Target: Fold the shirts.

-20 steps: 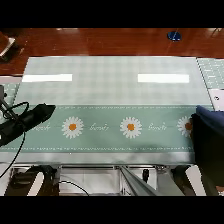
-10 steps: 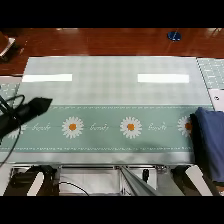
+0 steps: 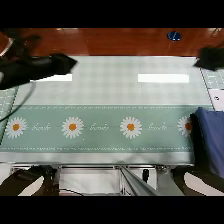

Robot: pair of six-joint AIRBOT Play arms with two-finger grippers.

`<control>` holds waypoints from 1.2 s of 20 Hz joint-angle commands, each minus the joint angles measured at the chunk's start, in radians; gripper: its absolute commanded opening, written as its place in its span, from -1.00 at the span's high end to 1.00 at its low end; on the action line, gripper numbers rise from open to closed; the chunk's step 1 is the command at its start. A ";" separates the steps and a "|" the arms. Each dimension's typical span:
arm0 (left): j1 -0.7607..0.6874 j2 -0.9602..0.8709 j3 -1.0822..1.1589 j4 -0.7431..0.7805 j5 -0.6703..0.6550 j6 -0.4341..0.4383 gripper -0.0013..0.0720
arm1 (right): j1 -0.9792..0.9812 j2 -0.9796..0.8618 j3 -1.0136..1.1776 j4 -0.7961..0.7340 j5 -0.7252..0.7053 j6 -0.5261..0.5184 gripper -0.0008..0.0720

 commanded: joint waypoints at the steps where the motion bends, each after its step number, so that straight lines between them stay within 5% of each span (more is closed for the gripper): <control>1: -0.077 -0.170 -0.008 0.312 -0.002 -0.142 0.90 | 0.200 -0.101 -0.171 -0.231 -0.163 0.074 0.93; 3: -0.035 -0.251 0.003 0.311 -0.065 -0.137 0.90 | 0.177 -0.140 -0.242 -0.216 -0.176 0.146 0.93; 5: -0.013 -0.269 0.004 0.311 -0.073 -0.189 0.90 | 0.179 -0.143 -0.245 -0.222 -0.176 0.117 0.93; 24: -0.009 -0.273 0.003 0.311 -0.067 -0.192 0.90 | 0.179 -0.143 -0.245 -0.232 -0.172 0.115 0.93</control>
